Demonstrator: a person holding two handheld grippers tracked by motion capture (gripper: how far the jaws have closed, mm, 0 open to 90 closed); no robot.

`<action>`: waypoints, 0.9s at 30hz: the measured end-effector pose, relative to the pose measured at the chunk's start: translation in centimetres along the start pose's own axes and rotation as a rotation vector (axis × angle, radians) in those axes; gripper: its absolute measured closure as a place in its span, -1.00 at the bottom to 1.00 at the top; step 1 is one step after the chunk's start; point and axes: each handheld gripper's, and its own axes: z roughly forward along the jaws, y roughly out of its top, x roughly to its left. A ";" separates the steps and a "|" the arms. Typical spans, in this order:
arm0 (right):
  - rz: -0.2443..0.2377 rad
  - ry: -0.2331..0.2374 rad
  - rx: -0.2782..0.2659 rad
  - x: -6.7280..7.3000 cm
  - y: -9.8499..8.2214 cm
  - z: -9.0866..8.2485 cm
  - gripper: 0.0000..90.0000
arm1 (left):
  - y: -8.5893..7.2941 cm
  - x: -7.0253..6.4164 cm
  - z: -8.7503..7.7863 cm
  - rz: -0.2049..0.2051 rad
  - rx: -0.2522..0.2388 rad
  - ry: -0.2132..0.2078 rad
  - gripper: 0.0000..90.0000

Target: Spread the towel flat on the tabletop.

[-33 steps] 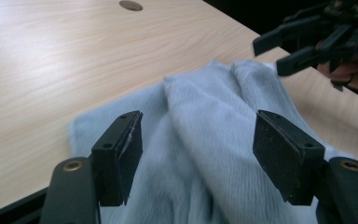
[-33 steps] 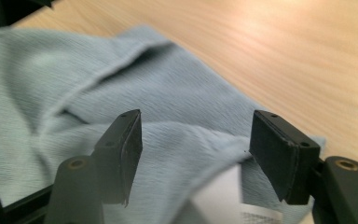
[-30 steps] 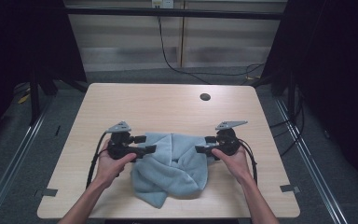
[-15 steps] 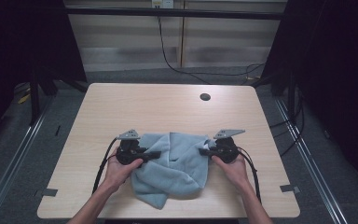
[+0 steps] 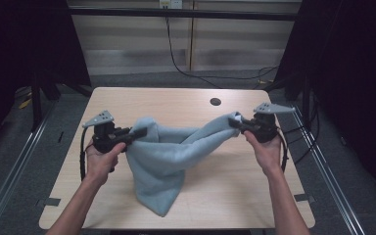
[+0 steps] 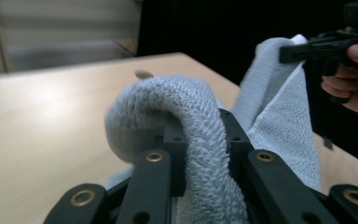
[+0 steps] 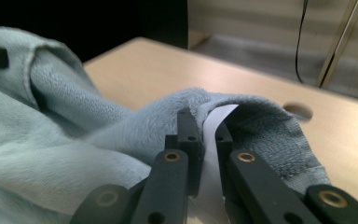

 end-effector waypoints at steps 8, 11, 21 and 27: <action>-0.072 -0.092 -0.101 -0.4 6.0 -3.3 0.96 | 4.5 -0.2 -2.0 0.038 -0.100 0.072 0.72; -0.071 -0.101 -0.162 -0.7 7.4 -5.0 0.96 | 5.1 -0.3 -2.6 0.041 -0.130 0.070 0.71; -0.066 -0.080 -0.054 0.8 2.0 -4.4 0.96 | -1.3 -1.3 -1.8 0.044 0.011 0.050 0.66; 0.008 -0.042 0.072 1.8 -6.4 -3.6 0.93 | -7.9 -0.6 -2.2 -0.020 0.147 0.024 0.61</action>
